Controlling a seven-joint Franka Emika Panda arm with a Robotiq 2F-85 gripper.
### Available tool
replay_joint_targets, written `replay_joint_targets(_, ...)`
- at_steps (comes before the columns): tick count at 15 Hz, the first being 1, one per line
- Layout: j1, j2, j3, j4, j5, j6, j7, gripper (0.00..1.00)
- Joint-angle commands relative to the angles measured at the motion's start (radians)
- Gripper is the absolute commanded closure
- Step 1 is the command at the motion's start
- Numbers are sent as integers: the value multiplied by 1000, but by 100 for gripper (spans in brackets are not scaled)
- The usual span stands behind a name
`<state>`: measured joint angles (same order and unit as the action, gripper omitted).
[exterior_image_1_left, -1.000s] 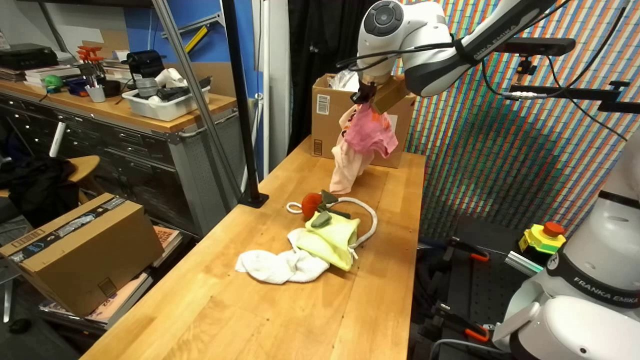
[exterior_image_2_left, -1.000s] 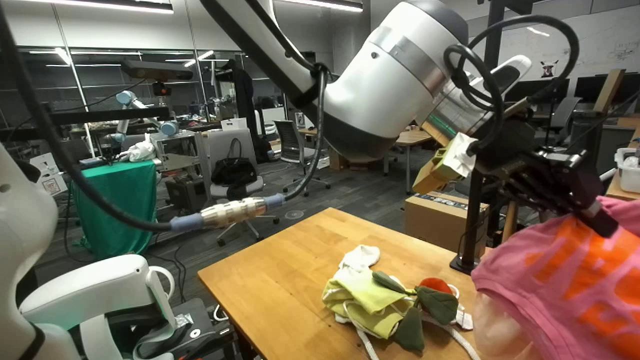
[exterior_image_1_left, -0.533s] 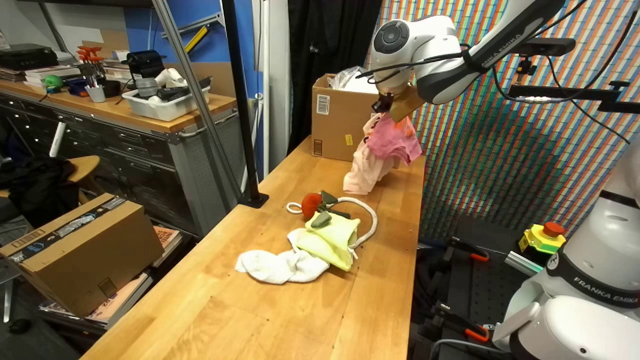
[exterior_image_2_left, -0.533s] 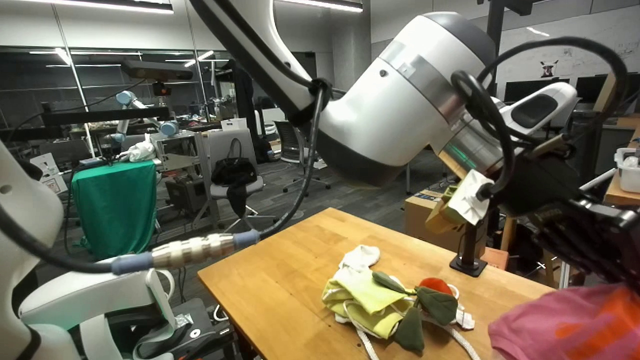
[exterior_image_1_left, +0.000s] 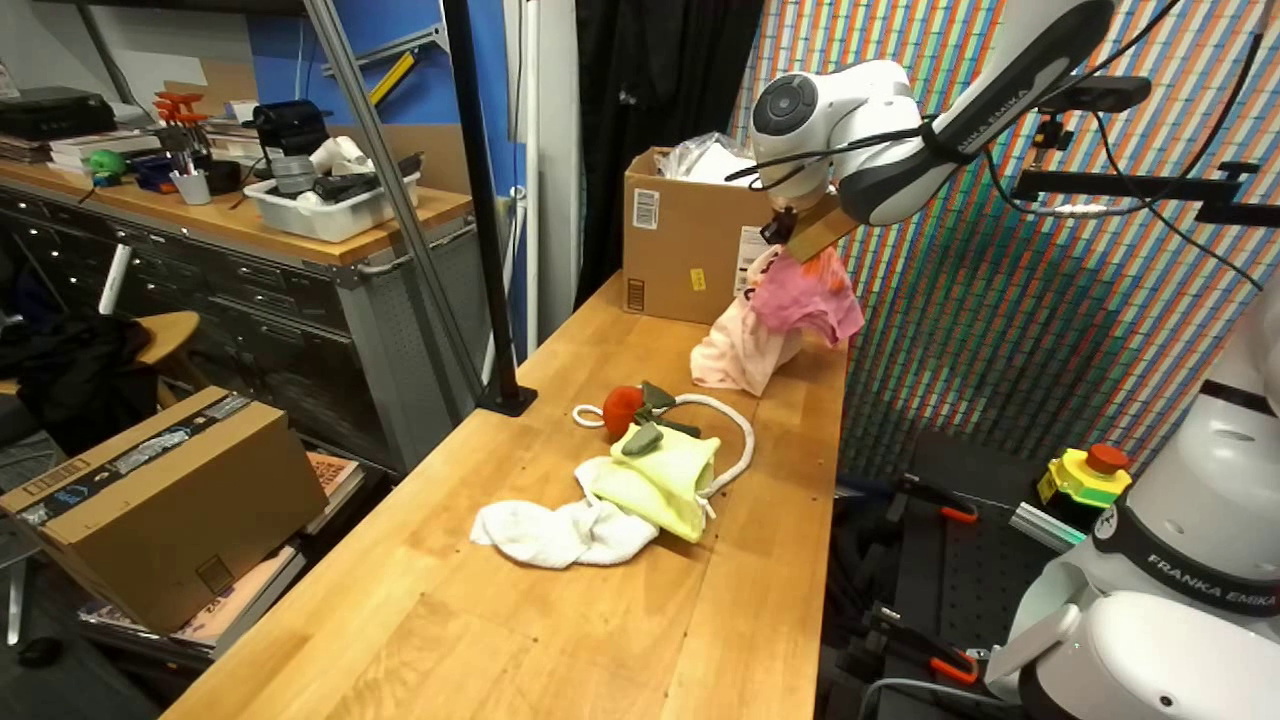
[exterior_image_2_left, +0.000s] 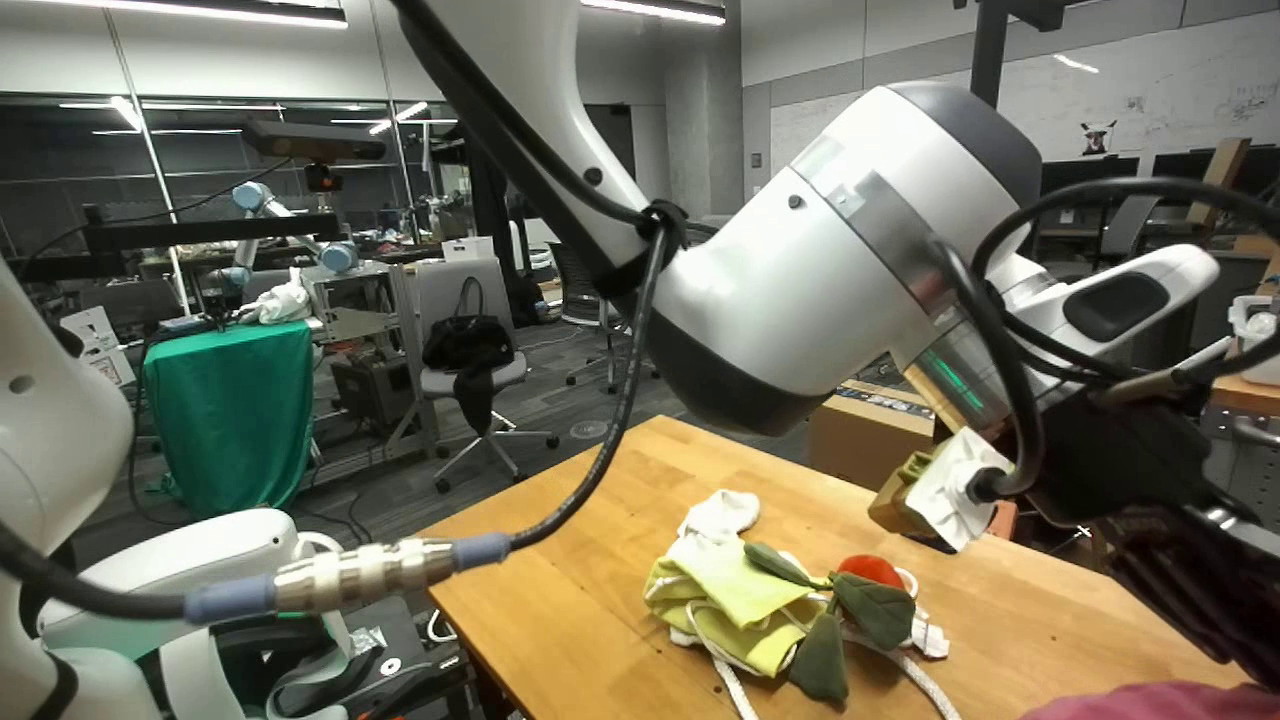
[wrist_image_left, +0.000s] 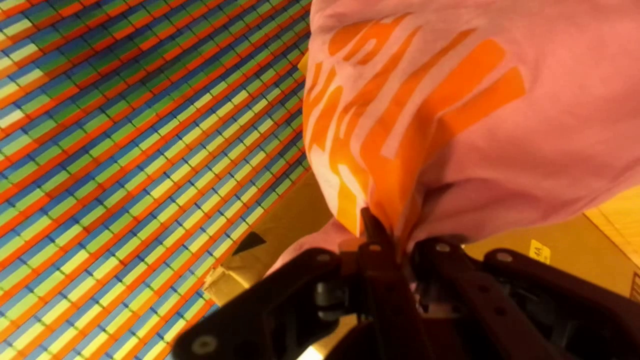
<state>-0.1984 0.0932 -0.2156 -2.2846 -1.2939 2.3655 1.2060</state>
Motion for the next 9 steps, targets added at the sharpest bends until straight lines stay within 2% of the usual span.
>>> replay_joint_targets(1, -5, 23, 0, 30, -15, -2, 41, 89)
replay_joint_targets(2, -5, 29, 1, 33, -8, 1, 44, 63)
replay_joint_targets(3, -4, 34, 2, 36, -4, 1, 45, 62)
replay_joint_targets(4, -4, 38, 2, 39, -6, 1, 50, 57)
replay_joint_targets(9, -1, 48, 9, 46, 13, 9, 38, 19)
